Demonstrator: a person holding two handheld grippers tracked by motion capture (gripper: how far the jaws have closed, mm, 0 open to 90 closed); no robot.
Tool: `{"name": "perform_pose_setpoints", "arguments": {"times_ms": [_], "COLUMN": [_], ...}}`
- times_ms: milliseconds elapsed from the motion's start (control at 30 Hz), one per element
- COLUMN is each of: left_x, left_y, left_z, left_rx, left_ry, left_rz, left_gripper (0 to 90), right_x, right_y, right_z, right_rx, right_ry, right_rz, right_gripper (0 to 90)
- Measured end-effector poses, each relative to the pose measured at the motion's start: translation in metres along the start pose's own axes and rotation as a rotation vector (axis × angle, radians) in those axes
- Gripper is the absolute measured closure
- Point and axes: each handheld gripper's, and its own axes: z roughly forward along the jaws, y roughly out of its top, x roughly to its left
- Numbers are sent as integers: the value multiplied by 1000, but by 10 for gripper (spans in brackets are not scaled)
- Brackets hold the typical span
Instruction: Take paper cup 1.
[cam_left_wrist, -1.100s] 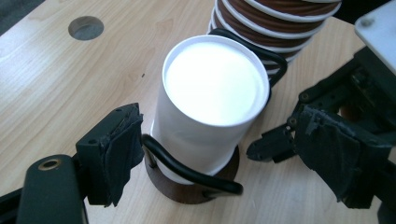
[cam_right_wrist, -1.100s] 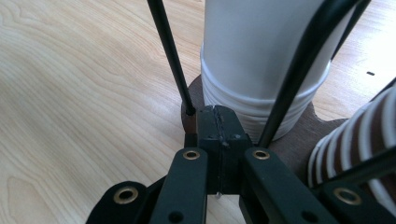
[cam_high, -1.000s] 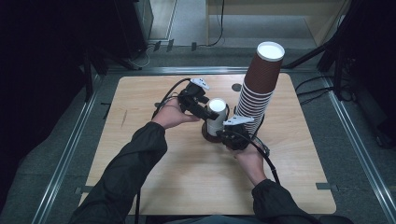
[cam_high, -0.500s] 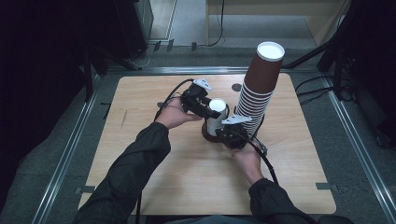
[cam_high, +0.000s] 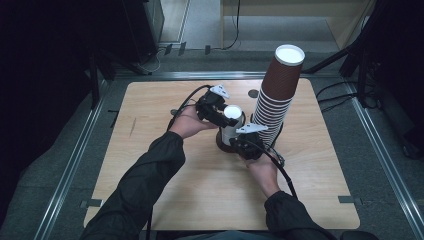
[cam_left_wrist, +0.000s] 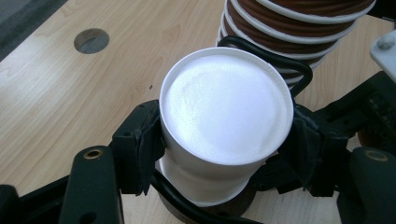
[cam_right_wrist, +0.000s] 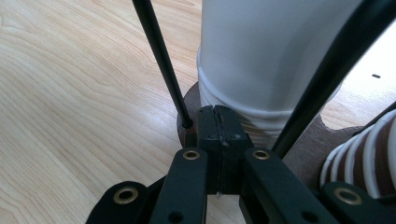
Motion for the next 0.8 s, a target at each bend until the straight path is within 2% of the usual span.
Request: {"name": "perform_pose_setpoints", "arguments": {"times_ms": [433, 533, 800], "left_x": [-5, -4, -3], "left_y": [5, 7, 11], "left_z": [-5, -7, -16], "left_rx": [14, 5, -5], "left_ry": [27, 27, 30], "left_rz": [22, 15, 10], "left_gripper": [338, 338, 340], "right_x": [-1, 0, 0], "right_y": [2, 2, 3], "right_z": [1, 1, -2], "right_rx": [15, 8, 14], "right_ry": [-3, -12, 6], "right_rz": [-2, -9, -17], "right_gripper": [898, 897, 888]}}
